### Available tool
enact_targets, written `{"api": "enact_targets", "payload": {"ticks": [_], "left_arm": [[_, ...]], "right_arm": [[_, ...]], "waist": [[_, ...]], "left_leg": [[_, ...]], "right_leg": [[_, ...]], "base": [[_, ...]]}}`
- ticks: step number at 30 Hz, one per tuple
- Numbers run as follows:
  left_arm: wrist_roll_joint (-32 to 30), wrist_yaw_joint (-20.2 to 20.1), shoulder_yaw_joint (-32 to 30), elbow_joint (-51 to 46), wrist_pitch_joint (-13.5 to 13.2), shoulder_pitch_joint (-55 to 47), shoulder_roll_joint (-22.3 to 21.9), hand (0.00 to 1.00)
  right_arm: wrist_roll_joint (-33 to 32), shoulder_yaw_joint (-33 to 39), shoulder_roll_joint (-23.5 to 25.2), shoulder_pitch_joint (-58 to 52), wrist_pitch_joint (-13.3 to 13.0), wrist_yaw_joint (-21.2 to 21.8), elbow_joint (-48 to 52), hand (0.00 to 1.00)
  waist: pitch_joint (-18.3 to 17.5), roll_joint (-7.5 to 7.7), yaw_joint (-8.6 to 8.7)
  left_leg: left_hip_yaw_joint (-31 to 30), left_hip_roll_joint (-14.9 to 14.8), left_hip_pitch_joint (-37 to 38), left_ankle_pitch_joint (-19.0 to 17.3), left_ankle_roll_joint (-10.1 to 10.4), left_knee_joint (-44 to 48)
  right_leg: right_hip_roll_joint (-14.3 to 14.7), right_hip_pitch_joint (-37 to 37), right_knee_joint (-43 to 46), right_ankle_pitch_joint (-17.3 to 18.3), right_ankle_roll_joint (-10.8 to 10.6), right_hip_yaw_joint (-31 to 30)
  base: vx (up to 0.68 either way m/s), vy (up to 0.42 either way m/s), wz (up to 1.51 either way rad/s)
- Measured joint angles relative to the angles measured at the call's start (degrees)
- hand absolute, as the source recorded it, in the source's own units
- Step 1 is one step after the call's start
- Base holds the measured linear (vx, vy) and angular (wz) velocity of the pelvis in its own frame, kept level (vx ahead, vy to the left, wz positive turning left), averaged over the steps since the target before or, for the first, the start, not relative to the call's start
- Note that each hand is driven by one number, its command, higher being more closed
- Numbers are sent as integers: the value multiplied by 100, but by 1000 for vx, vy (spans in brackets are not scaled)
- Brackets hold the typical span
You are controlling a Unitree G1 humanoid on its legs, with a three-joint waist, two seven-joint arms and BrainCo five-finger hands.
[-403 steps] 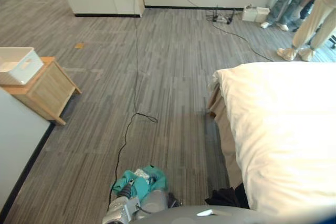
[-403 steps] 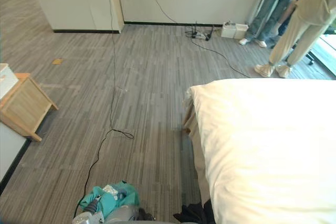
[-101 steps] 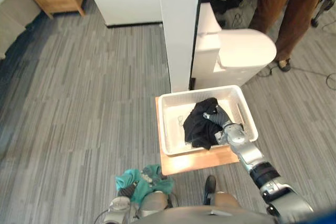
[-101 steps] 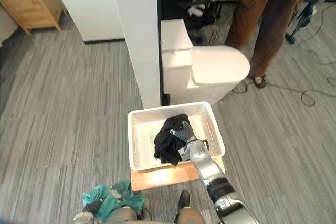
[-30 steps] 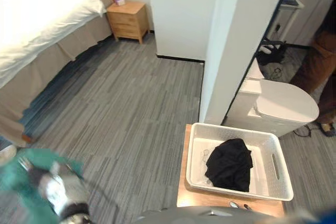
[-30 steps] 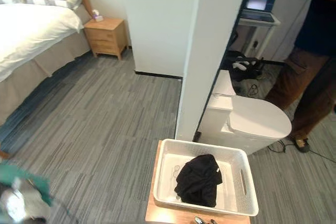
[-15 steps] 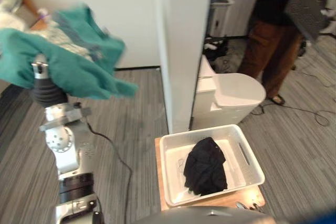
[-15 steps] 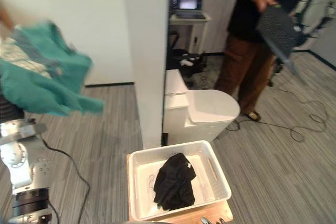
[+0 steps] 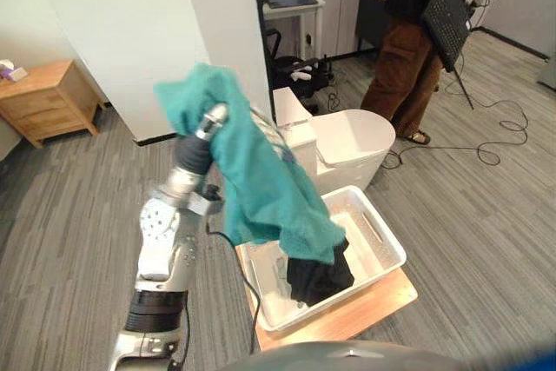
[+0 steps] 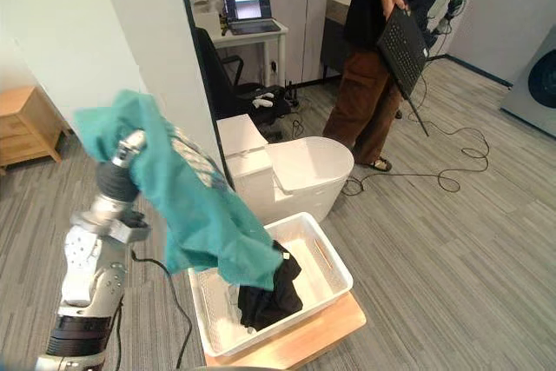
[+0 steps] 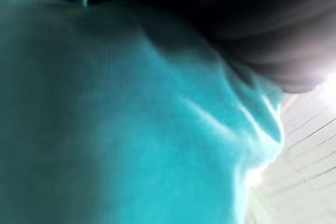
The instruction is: Tidy the bed and pick cloth on bed and put in laundry
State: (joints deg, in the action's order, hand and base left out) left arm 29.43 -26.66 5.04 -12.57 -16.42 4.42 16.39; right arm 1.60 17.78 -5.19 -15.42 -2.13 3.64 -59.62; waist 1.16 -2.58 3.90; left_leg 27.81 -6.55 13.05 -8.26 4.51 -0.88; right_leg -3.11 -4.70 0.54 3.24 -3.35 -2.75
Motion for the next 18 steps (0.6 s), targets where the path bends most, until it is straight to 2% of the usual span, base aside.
{"api": "enact_targets", "payload": {"ticks": [4, 7, 9, 10, 13, 16, 18], "left_arm": [[-604, 130, 690, 53, 193, -225, -101, 100], [-1549, 844, 905, 743, 262, -289, -123, 100], [-1690, 1065, 906, 1004, 295, -284, -121, 100], [-1775, 1295, 911, 1342, 402, -263, -121, 100], [-2009, 1585, 1032, 2026, 566, -111, -78, 100], [-2237, 1783, 1149, 2390, 631, -88, -43, 100], [-2605, 2133, 1290, 2708, 637, -13, -41, 100]], "right_arm": [[-30, -42, 12, 0, 6, -44, -21, 0], [-37, -183, -4, 1, 12, -84, 14, 0], [-54, -260, -3, -1, 17, -131, 19, 0], [-154, -366, -3, -3, 67, -161, 28, 0], [-260, -551, 0, -10, 184, -167, 56, 0], [-265, -657, -3, -15, 214, -167, 150, 0], [-264, -755, -19, -14, 239, -166, 258, 0]], "waist": [[11, 1, 68], [23, -8, 154], [21, -5, 181], [50, 38, 192], [124, 117, 201], [178, 142, 286], [254, 124, 322]], "left_leg": [[46, 29, 76, 46, 0, -122], [170, 62, 203, 64, 4, -269], [184, 72, 205, 64, 4, -290], [231, 70, 201, 65, 4, -304], [303, 68, 200, 67, 6, -306], [333, 69, 200, 69, 10, -305], [480, 62, 197, 82, 32, -305]], "right_leg": [[10, 5, -1, -16, -4, -19], [12, -15, -26, -32, -10, -9], [7, -15, -53, -49, -19, -7], [-4, 3, -74, -63, -33, -7], [-15, 22, -73, -69, -40, -8], [-20, 35, -73, -74, -46, -8], [-12, 117, -56, -118, -46, -34]], "base": [[-17, -33, -7], [-18, -26, -14], [-23, -26, -8], [-24, -40, -8], [-21, -37, -7], [-15, -41, -5], [-5, -48, -16]]}}
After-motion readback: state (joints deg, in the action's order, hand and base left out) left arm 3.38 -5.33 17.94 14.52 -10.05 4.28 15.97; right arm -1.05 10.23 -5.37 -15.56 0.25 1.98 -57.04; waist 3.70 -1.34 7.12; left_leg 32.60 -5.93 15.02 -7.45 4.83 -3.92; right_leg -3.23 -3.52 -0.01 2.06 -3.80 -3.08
